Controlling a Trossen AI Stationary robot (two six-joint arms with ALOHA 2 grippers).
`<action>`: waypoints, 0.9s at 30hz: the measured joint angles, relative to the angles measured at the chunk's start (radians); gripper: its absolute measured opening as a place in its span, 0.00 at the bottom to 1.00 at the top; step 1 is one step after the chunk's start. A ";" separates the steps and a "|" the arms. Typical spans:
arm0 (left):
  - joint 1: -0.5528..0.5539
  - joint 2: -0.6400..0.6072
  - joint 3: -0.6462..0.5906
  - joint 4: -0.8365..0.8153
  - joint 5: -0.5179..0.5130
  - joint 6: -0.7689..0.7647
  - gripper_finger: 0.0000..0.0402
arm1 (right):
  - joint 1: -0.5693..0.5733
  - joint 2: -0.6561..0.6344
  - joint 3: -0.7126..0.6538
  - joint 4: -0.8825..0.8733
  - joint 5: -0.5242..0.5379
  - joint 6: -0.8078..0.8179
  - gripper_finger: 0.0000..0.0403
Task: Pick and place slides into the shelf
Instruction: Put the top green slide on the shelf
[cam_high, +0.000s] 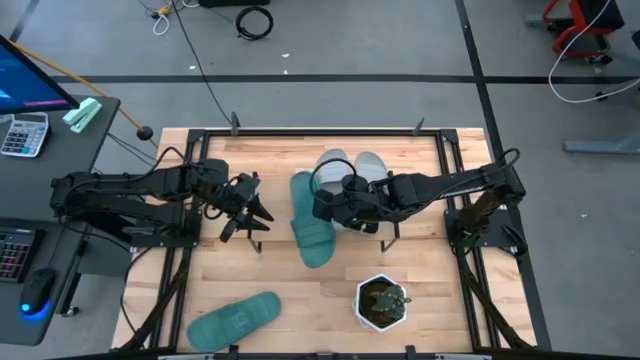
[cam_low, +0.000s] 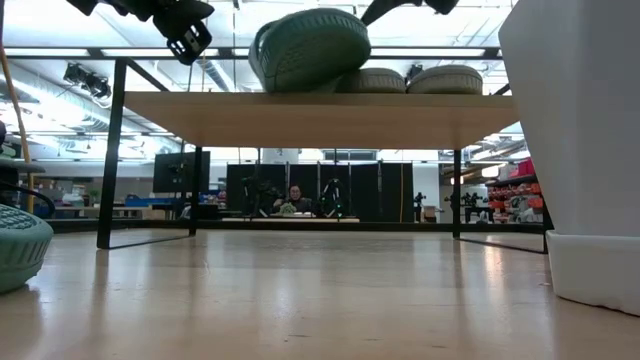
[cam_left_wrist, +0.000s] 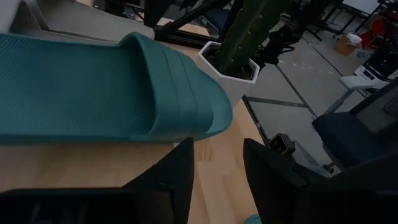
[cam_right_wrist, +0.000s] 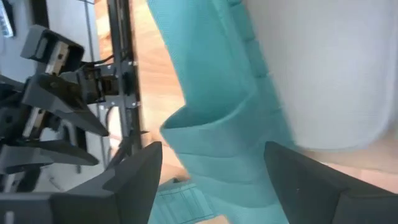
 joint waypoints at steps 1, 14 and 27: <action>0.000 0.000 0.000 -0.003 0.000 0.000 0.35 | 0.000 -0.005 0.000 -0.007 -0.001 -0.001 0.70; 0.000 0.000 0.000 -0.007 -0.021 0.023 0.38 | 0.000 -0.005 0.001 -0.032 -0.021 -0.133 0.68; -0.029 0.100 0.000 0.206 -0.068 0.132 0.51 | -0.006 -0.011 0.001 0.020 0.006 -0.268 0.68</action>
